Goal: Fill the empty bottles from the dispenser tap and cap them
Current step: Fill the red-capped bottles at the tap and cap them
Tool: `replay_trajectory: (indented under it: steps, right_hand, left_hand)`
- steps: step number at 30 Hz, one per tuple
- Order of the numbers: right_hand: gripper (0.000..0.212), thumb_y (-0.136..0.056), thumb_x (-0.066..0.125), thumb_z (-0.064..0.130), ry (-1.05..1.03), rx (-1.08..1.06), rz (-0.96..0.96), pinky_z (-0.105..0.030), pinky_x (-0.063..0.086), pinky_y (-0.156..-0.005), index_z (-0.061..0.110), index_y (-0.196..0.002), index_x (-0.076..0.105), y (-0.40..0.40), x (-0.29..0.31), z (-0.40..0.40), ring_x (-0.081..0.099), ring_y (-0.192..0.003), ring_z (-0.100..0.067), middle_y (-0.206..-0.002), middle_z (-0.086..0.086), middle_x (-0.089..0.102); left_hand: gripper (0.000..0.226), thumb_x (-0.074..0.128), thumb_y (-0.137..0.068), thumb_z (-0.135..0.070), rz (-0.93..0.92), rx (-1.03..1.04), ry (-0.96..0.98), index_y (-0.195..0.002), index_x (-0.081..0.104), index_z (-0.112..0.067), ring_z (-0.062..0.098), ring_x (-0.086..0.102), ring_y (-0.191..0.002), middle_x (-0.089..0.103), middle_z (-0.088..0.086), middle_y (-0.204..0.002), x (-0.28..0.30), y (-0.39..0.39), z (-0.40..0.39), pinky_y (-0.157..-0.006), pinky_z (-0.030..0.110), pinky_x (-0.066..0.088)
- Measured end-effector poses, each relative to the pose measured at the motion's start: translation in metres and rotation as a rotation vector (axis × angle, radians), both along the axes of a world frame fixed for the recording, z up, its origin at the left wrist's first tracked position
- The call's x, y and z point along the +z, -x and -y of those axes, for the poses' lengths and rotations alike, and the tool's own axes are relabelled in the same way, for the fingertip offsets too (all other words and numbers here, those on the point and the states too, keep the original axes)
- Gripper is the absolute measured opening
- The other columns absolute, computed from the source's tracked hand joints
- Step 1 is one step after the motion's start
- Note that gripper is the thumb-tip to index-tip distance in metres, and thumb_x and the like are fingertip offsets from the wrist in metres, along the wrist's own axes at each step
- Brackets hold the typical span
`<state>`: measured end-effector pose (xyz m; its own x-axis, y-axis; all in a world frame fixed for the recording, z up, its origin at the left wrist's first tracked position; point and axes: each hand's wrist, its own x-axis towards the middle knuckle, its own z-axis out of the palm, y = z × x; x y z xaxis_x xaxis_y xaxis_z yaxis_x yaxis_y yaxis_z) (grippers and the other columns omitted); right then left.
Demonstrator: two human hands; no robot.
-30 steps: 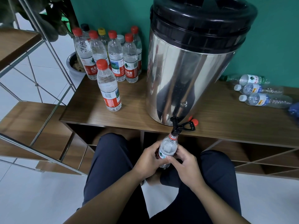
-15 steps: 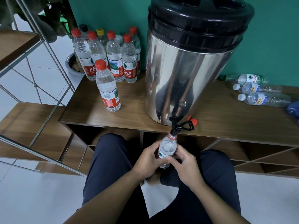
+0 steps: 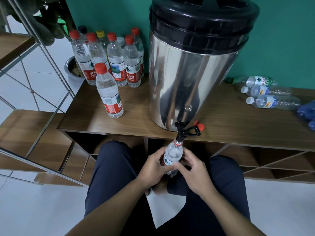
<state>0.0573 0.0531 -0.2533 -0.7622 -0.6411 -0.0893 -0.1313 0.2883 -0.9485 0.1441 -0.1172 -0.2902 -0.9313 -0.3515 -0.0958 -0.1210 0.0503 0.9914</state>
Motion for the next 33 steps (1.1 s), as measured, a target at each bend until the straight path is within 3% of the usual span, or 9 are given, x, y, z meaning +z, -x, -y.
replay_trajectory:
  steps: [4,6,9,11,14,19,22,27,33]
  right_hand:
    - [0.059,-0.102,0.080,0.016,-0.027,-0.045,-0.100,-0.044,0.055,-0.116,0.029,-0.157,0.059,0.011,0.008,-0.005,0.067,-0.136,-0.010,-0.143,0.017,0.072]
    - [0.061,-0.101,0.081,0.028,-0.050,-0.092,-0.186,-0.039,0.057,-0.110,0.029,-0.157,0.058,0.014,0.017,-0.006,0.071,-0.128,-0.013,-0.135,0.016,0.073]
    - [0.035,-0.099,0.079,0.037,-0.066,-0.135,-0.302,-0.038,0.058,-0.096,0.027,-0.130,0.065,0.020,0.039,-0.002,0.072,-0.107,-0.018,-0.112,0.011,0.072]
    - [0.031,-0.101,0.076,0.035,-0.043,-0.153,-0.311,-0.036,0.057,-0.093,0.024,-0.129,0.065,0.023,0.055,0.004,0.071,-0.100,-0.018,-0.102,0.009,0.072]
    - [0.033,-0.109,0.067,0.036,0.017,-0.174,-0.266,-0.033,0.058,-0.089,0.032,-0.141,0.065,0.029,0.074,0.012,0.074,-0.092,-0.015,-0.096,0.012,0.076]
    - [0.019,-0.117,0.055,0.036,0.057,-0.195,-0.204,-0.043,0.053,-0.071,0.036,-0.117,0.073,0.040,0.082,0.025,0.058,-0.065,-0.014,-0.076,0.004,0.064]
    - [0.027,-0.118,0.053,0.031,0.088,-0.202,-0.112,-0.047,0.046,-0.066,0.029,-0.106,0.077,0.046,0.082,0.029,0.053,-0.066,-0.019,-0.071,0.000,0.058]
    - [0.030,-0.118,0.052,0.016,0.222,-0.192,0.158,-0.031,0.028,-0.054,0.008,-0.102,0.076,0.047,0.090,0.034,0.033,-0.056,-0.016,-0.069,-0.012,0.042]
    - [0.029,-0.118,0.052,0.016,0.241,-0.186,0.206,-0.033,0.021,-0.054,0.006,-0.103,0.074,0.047,0.093,0.033,0.026,-0.056,-0.017,-0.064,-0.010,0.040]
  left_hand:
    - [0.072,0.094,-0.087,-0.007,0.016,-0.002,-0.001,-0.150,0.064,-0.026,0.014,0.073,-0.128,0.077,-0.008,-0.135,-0.003,0.002,0.000,-0.109,0.027,0.055]
    - [0.073,0.093,-0.086,-0.004,0.012,-0.003,0.003,-0.150,0.065,-0.025,0.013,0.074,-0.124,0.078,-0.007,-0.133,-0.004,0.002,0.001,-0.103,0.021,0.056]
    - [0.072,0.091,-0.087,0.001,0.008,0.005,-0.026,-0.149,0.065,-0.024,0.013,0.075,-0.110,0.080,-0.001,-0.127,-0.002,0.003,0.000,-0.088,0.016,0.059]
    - [0.072,0.092,-0.087,0.000,0.004,0.005,-0.018,-0.150,0.065,-0.025,0.013,0.076,-0.117,0.080,-0.005,-0.129,-0.002,0.003,0.000,-0.092,0.016,0.058]
    - [0.074,0.092,-0.087,-0.003,0.014,0.001,-0.008,-0.151,0.064,-0.027,0.016,0.074,-0.126,0.078,-0.008,-0.133,-0.002,0.003,0.001,-0.101,0.020,0.057]
    - [0.075,0.093,-0.086,-0.007,0.031,-0.006,0.025,-0.152,0.063,-0.027,0.010,0.070,-0.131,0.076,-0.011,-0.137,-0.004,0.004,0.002,-0.113,0.027,0.053]
    - [0.077,0.095,-0.085,-0.007,0.033,-0.006,0.035,-0.153,0.062,-0.026,0.008,0.068,-0.134,0.075,-0.013,-0.139,-0.006,0.005,0.003,-0.117,0.028,0.050]
    - [0.077,0.094,-0.085,-0.003,0.024,0.007,0.019,-0.152,0.063,-0.024,0.009,0.071,-0.129,0.077,-0.011,-0.135,-0.006,0.004,0.003,-0.106,0.017,0.052]
    - [0.076,0.094,-0.085,-0.003,0.013,0.006,0.046,-0.152,0.063,-0.024,0.007,0.069,-0.131,0.076,-0.013,-0.136,-0.004,0.004,0.003,-0.110,0.018,0.049]
